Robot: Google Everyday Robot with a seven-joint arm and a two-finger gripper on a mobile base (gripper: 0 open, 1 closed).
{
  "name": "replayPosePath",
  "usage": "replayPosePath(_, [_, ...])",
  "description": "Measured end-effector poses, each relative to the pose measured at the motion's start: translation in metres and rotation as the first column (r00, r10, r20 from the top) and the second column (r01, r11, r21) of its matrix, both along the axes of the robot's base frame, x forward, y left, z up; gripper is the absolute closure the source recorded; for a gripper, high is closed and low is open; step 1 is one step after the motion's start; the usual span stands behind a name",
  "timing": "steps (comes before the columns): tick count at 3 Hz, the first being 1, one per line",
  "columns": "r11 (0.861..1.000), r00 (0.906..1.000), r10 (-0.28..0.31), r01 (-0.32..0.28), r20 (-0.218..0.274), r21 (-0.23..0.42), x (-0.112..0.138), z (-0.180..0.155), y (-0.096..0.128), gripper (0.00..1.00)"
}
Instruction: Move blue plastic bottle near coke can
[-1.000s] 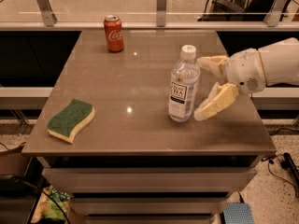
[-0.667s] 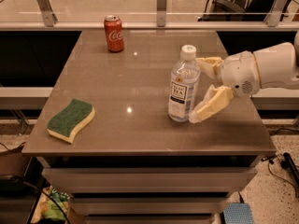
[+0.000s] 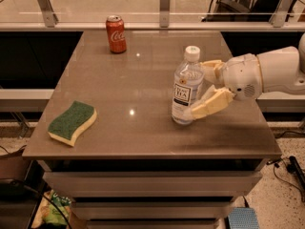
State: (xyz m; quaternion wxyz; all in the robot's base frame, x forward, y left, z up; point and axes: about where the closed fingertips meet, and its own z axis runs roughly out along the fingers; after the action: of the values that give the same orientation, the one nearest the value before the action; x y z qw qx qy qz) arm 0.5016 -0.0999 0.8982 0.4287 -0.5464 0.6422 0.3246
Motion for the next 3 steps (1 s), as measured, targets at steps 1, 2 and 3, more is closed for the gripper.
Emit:
replayPosePath(1, [1.000,1.0000,0.004,-0.004,0.001,0.000,-0.0004,0.0004,0.0022,0.41])
replayPosePath(2, [1.000,1.0000,0.008,-0.008,0.001,0.000,-0.0008,0.0009,0.0046,0.65])
replayPosePath(3, [1.000,0.9999,0.013,-0.013,0.002,-0.001,-0.0012,0.0013,0.0068,0.88])
